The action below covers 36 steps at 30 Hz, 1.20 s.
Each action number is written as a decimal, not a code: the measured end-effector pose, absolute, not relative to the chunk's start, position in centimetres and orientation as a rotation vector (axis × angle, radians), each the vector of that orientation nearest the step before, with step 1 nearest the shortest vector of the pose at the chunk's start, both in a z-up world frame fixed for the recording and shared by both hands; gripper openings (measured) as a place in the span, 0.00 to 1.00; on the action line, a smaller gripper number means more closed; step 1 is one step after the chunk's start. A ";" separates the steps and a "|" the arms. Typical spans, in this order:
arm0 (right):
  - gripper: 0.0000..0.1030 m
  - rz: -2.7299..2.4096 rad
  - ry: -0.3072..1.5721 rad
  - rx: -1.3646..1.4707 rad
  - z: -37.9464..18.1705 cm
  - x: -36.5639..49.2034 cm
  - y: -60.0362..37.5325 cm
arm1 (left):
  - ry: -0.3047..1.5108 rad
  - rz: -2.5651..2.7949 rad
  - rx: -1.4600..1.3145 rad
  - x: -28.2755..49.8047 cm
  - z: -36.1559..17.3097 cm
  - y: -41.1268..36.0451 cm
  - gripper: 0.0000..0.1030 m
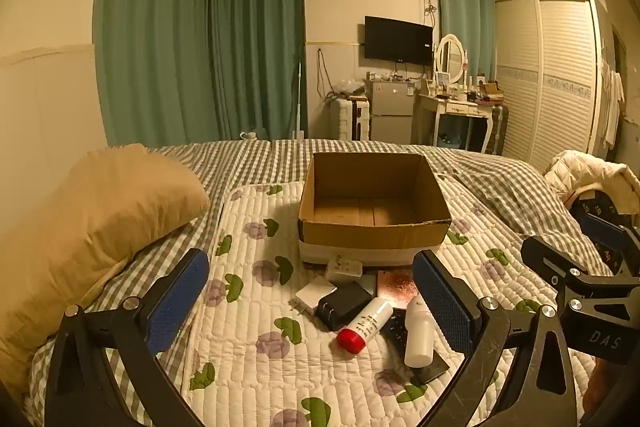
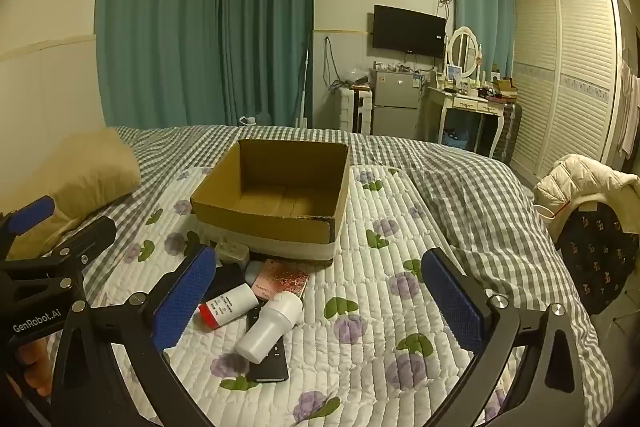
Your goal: Organize rigid objects
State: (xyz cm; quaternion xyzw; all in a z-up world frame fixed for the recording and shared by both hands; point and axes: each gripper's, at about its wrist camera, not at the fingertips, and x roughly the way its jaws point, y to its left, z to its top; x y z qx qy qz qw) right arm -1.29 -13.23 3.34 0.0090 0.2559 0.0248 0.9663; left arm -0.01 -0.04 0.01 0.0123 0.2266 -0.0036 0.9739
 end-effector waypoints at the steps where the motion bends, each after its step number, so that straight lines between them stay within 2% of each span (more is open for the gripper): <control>1: 1.00 0.050 0.516 0.020 3.4 -1.2 -13.2 | 0.458 -0.010 0.027 0.0 0.0 -0.1 1.00; 36: 1.00 0.049 0.546 0.010 2.6 -0.7 -13.0 | 0.461 0.006 0.034 0.1 -0.7 0.0 1.00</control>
